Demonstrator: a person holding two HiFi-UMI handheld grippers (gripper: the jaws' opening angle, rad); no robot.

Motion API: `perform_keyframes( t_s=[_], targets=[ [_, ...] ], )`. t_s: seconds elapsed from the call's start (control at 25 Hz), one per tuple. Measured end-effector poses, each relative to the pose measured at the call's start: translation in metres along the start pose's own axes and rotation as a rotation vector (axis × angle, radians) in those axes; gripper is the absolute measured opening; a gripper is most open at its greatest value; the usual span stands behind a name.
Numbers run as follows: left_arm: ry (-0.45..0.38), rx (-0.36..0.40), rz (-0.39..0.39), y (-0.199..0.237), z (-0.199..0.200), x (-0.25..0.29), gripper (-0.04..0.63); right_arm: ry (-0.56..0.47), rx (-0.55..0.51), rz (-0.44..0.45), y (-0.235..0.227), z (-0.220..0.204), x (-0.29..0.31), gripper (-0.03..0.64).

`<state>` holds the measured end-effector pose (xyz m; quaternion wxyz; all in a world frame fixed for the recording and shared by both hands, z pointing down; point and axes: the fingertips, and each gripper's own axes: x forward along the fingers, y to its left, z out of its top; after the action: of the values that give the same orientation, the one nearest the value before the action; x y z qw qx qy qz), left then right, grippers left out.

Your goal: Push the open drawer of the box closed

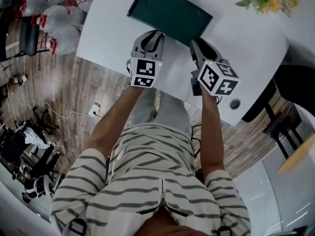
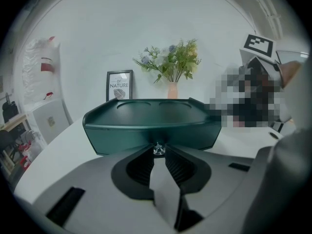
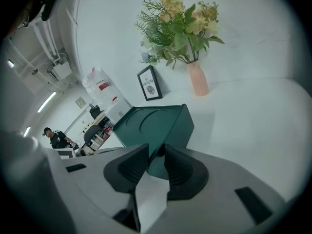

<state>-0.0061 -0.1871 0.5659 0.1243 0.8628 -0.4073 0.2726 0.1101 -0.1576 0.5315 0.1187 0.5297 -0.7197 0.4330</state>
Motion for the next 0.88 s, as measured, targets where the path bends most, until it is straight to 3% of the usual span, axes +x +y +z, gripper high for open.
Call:
perform_keyframes(
  t_s=[0.52, 0.64, 0.88],
  targets=[
    [0.020, -0.021, -0.006, 0.000, 0.003, -0.004, 0.091, -0.020, 0.047, 0.054, 0.000, 0.001, -0.003, 0.129],
    [0.013, -0.022, -0.004, -0.001, 0.009, -0.009, 0.097, -0.053, 0.080, 0.073, -0.001, 0.006, -0.010, 0.171],
    [-0.020, -0.038, 0.002, 0.002, 0.021, -0.031, 0.090, -0.107, 0.014, 0.080, 0.018, 0.021, -0.025, 0.171]
  ],
)
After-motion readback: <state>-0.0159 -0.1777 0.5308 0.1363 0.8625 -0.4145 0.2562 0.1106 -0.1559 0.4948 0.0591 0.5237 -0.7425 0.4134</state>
